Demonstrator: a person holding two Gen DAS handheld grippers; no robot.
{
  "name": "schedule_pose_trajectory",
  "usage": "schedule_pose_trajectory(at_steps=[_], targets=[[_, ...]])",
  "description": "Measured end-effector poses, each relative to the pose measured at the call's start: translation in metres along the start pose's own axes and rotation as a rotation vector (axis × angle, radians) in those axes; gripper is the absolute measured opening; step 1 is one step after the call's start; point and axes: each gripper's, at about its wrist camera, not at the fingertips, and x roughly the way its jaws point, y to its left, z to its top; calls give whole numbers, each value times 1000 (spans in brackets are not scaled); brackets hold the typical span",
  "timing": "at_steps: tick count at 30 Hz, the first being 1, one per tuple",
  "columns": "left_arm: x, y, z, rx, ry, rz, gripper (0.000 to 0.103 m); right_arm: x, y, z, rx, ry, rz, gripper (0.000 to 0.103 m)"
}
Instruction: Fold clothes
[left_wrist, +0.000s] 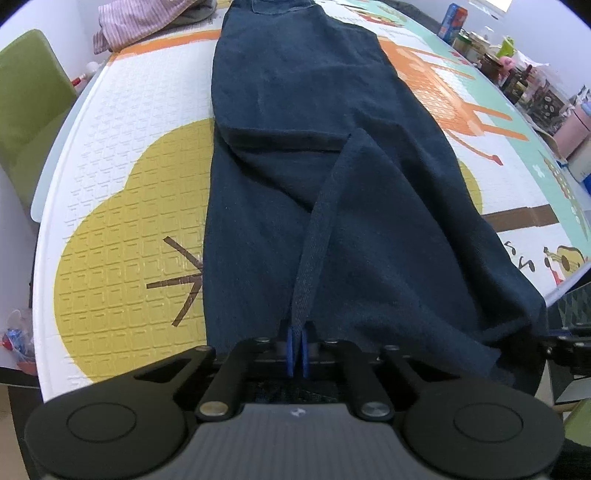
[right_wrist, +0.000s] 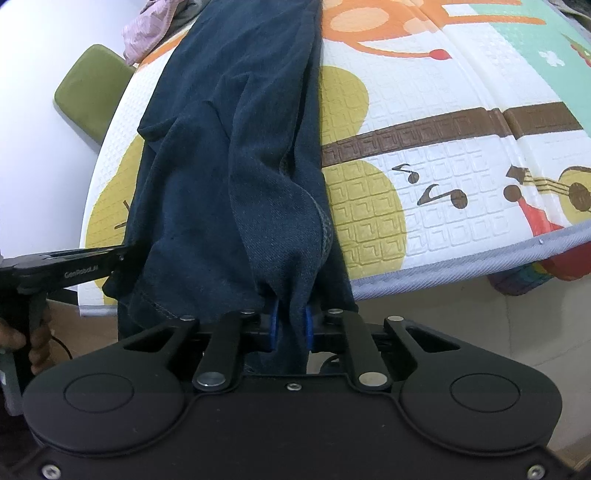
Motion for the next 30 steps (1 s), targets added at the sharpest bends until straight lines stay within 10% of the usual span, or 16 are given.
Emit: schedule_pose_trajectory(at_steps=[30], targets=[[-13,41,-72,-214,127,32,6,11,24,-1,-175,66,-31,9]])
